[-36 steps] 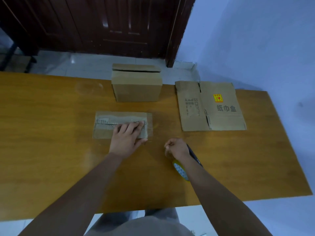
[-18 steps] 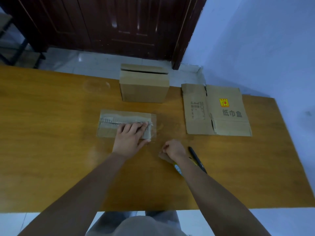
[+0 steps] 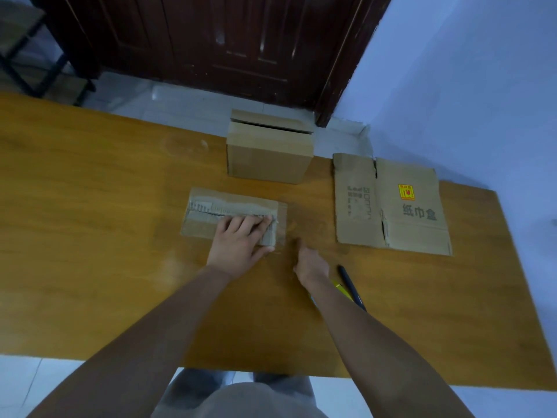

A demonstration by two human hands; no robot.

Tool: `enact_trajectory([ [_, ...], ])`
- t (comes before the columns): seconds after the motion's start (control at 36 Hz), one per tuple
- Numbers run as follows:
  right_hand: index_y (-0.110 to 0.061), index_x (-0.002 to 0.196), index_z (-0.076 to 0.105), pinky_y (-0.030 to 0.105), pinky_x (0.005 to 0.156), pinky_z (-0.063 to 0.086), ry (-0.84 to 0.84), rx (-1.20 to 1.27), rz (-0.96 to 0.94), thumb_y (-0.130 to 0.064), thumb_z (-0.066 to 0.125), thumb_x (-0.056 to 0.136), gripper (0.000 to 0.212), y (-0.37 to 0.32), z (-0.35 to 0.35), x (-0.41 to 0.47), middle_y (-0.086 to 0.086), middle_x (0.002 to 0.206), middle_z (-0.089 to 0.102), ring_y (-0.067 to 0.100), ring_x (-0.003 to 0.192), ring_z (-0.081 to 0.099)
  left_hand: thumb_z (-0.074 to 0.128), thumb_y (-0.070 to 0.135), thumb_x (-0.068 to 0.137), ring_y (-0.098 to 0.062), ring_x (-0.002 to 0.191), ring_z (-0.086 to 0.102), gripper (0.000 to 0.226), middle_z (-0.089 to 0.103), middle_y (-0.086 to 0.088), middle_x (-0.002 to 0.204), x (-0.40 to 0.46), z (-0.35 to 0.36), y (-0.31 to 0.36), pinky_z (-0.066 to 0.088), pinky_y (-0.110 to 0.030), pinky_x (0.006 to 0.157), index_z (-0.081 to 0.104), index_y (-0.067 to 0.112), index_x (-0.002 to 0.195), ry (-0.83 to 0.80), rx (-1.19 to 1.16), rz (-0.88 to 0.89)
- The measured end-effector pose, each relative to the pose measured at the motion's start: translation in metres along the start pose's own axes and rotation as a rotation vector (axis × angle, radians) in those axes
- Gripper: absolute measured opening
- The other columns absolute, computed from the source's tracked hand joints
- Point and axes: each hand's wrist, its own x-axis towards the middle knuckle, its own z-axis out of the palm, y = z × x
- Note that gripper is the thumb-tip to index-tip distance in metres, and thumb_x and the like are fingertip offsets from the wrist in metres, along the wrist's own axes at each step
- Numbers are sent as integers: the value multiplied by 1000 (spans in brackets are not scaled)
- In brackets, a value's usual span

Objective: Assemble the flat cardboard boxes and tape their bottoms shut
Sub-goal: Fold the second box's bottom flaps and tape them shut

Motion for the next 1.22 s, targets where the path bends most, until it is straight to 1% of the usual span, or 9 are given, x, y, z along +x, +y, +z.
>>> enact_trajectory([
  [0.17, -17, 133, 37, 44, 97, 41, 77, -114, 50, -20, 54, 93, 44, -1, -4, -7, 11, 135, 35, 33, 122, 42, 31, 62, 84, -20, 99, 44, 69, 58, 0, 105, 2, -4, 1, 31, -39, 90, 57, 19, 131, -51, -15, -36],
  [0.28, -13, 132, 42, 38, 96, 44, 240, 199, 27, -19, 53, 93, 41, 5, -17, -13, 10, 136, 33, 29, 119, 45, 30, 63, 82, -19, 95, 51, 69, 61, 3, 103, 4, -14, 4, 45, -40, 85, 61, 19, 126, -113, -25, -68],
  [0.33, -16, 132, 45, 31, 88, 46, 350, 382, -32, -19, 51, 95, 38, 5, -27, -18, 7, 132, 37, 24, 110, 52, 32, 63, 81, -18, 92, 58, 68, 63, 5, 101, 4, -19, 6, 48, -38, 82, 63, 19, 123, -136, -33, -70],
  [0.44, -19, 119, 58, 25, 88, 47, 464, 546, -216, -13, 49, 95, 26, -5, -47, -32, -5, 109, 47, 12, 96, 55, 73, 61, 65, -17, 86, 64, 65, 66, 6, 95, 4, -25, 5, 51, -34, 74, 69, 18, 114, -107, -54, -6],
  [0.53, -16, 113, 62, 23, 86, 46, 429, 506, -339, -10, 49, 93, 24, -17, -52, -43, -10, 93, 49, 11, 95, 53, 81, 62, 52, -16, 82, 65, 70, 65, 6, 89, 5, -31, 4, 53, -33, 68, 72, 18, 106, -112, -42, 38],
  [0.64, -14, 113, 61, 27, 85, 46, 360, 438, -382, -13, 49, 92, 25, -32, -40, -45, -4, 98, 52, 15, 101, 53, 84, 60, 46, -18, 79, 65, 70, 63, 2, 84, 3, -39, 1, 54, -34, 66, 73, 17, 100, -151, -27, 87],
  [0.92, -12, 118, 59, 21, 87, 41, 316, 566, -277, -10, 45, 95, 27, -38, -35, -42, 4, 113, 56, 18, 105, 54, 85, 51, 48, -28, 79, 58, 64, 60, -7, 89, 3, -41, 12, 50, -42, 68, 67, 12, 96, -232, 53, 54],
  [1.11, -14, 121, 56, 28, 91, 43, 221, 583, -278, -12, 42, 97, 28, -46, -26, -35, 7, 119, 56, 21, 110, 53, 83, 53, 51, -27, 82, 60, 63, 61, -4, 91, 1, -39, 10, 51, -44, 71, 67, 15, 99, -219, 5, 31],
  [1.22, -14, 128, 51, 29, 96, 41, 150, 586, -309, -12, 37, 99, 32, -48, -26, -35, 6, 123, 48, 22, 114, 48, 75, 56, 62, -25, 87, 61, 58, 61, -2, 94, 1, -37, 4, 50, -43, 79, 67, 17, 105, -220, -47, 33],
])
